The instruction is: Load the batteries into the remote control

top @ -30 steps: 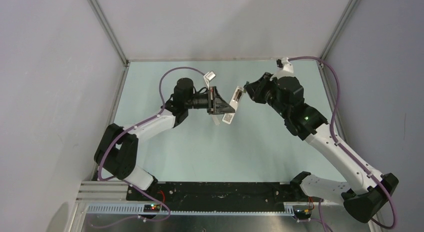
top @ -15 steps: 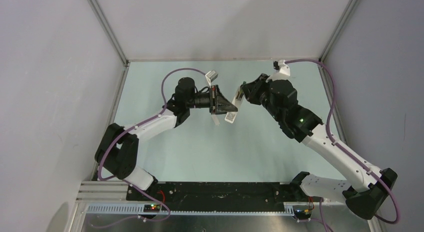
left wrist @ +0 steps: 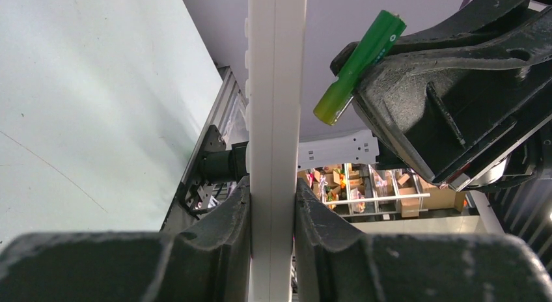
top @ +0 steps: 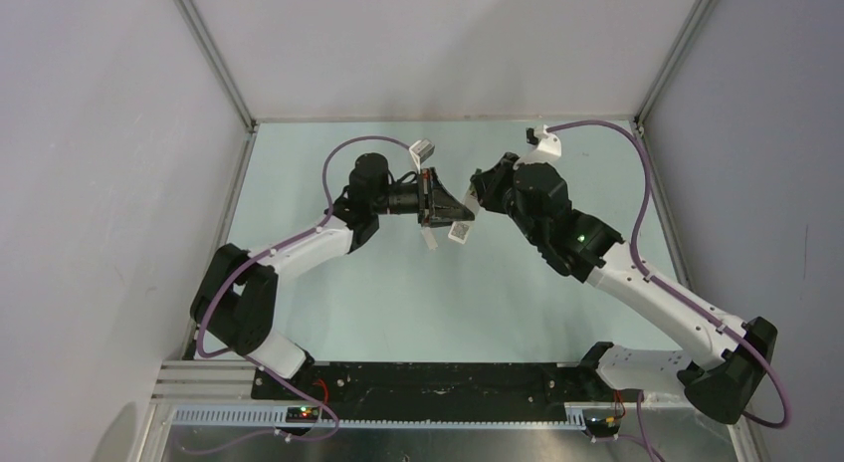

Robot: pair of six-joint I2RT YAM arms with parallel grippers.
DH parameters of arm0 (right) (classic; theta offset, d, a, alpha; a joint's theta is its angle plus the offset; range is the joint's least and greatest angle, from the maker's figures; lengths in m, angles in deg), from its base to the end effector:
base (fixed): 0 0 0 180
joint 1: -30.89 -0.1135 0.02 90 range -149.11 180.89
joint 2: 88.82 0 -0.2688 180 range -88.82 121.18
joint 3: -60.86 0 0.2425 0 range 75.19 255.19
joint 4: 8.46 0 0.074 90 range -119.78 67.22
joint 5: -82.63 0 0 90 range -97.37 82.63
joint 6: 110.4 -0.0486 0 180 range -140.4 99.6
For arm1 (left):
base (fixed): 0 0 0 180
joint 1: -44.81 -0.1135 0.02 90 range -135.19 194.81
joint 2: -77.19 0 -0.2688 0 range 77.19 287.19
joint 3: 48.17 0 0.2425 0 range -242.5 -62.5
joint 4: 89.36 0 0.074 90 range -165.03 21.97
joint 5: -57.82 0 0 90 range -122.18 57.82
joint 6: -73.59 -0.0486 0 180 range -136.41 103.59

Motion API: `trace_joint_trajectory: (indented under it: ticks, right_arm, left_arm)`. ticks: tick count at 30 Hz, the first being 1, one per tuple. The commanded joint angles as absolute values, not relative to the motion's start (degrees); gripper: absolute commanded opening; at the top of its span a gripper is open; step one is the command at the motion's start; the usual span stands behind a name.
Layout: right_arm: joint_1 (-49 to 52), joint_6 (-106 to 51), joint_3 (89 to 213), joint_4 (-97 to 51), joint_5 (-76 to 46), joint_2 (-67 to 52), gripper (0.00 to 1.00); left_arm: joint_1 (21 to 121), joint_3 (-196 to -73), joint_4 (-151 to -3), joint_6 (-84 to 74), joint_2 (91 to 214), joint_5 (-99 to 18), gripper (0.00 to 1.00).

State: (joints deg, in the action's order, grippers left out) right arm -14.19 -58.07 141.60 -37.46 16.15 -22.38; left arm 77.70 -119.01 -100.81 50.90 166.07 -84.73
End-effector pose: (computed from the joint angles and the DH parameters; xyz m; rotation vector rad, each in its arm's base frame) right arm 0.1989 0.1720 0.3897 0.1751 1.8458 0.6475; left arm 0.2714 -0.2215 0.2953 0.2420 2.1122 -1.9467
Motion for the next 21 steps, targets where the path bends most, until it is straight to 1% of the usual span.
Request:
trace_joint_trajectory:
  ticks: [1, 21]
  right_arm:
    - [-15.03, -57.96, 142.21, -35.76, 20.66, -22.51, 0.06]
    - [-15.76, -58.30, 142.16, -38.22, 25.52, -20.96, 0.06]
  left_arm:
    - [78.03, -121.73, -104.58, 51.94, 166.06, -85.63, 0.00]
    - [78.06, -122.46, -107.29, 54.70, 167.02, -86.83, 0.00]
